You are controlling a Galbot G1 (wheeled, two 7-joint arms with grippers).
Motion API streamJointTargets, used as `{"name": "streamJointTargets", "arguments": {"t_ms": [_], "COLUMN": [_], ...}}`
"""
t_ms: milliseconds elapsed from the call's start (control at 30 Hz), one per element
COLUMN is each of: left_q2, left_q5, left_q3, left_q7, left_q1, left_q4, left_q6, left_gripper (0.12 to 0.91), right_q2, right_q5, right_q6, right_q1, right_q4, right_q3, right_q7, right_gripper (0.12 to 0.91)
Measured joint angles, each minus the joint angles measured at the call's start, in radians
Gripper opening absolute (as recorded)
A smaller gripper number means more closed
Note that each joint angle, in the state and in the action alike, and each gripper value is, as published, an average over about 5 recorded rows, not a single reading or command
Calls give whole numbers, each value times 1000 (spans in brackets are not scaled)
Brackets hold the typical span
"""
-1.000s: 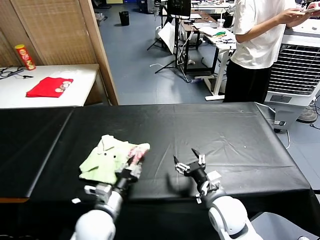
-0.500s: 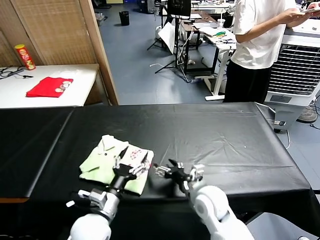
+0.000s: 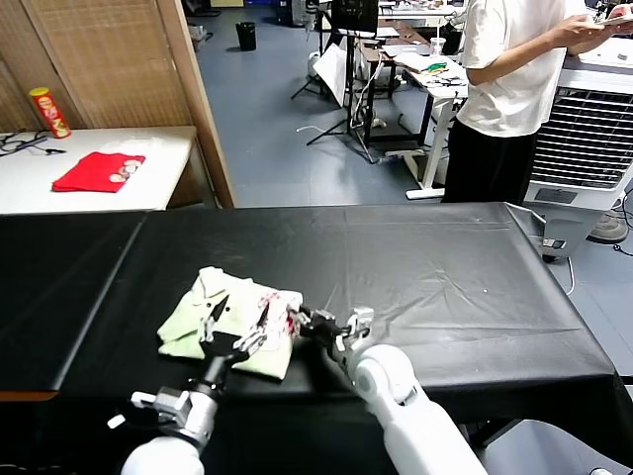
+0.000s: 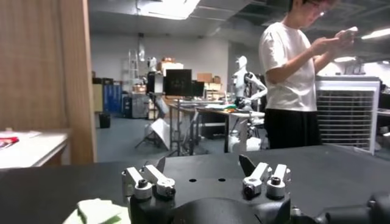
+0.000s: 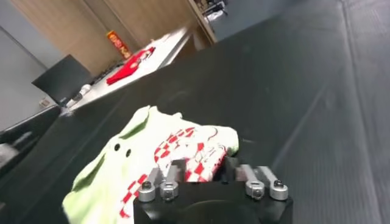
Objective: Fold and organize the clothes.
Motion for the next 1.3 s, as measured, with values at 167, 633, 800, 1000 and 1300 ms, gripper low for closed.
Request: {"name": "streamJointTargets", "arguments": {"t_ms": [167, 633, 800, 1000, 1300], "left_q2": [-3, 35, 65, 121, 156], "left_q5": [-2, -10, -49, -98, -180], "left_q3": [-27, -63, -77, -102, -144], "left_q7": [-1, -43, -83, -123, -137], "left_q1": [29, 59, 83, 157, 296], "left_q4": [6, 67, 39, -29, -112], "left_q6": [-29, -89, -36, 18, 108], "left_gripper": [798, 798, 798, 798, 798], "right_q2": [-31, -189, -195, -164, -106], "right_q5": [-286, -633, -550, -471, -457], "right_q6": [171, 462, 416, 377, 334], "right_q1": [69, -30, -222, -513, -881], "right_q4": [-85, 2, 160, 377, 615], "right_q3": [-31, 55, 151, 269, 360], "right_q7": [-125, -134, -33, 88, 242], "right_gripper": [122, 730, 796, 798, 798]}}
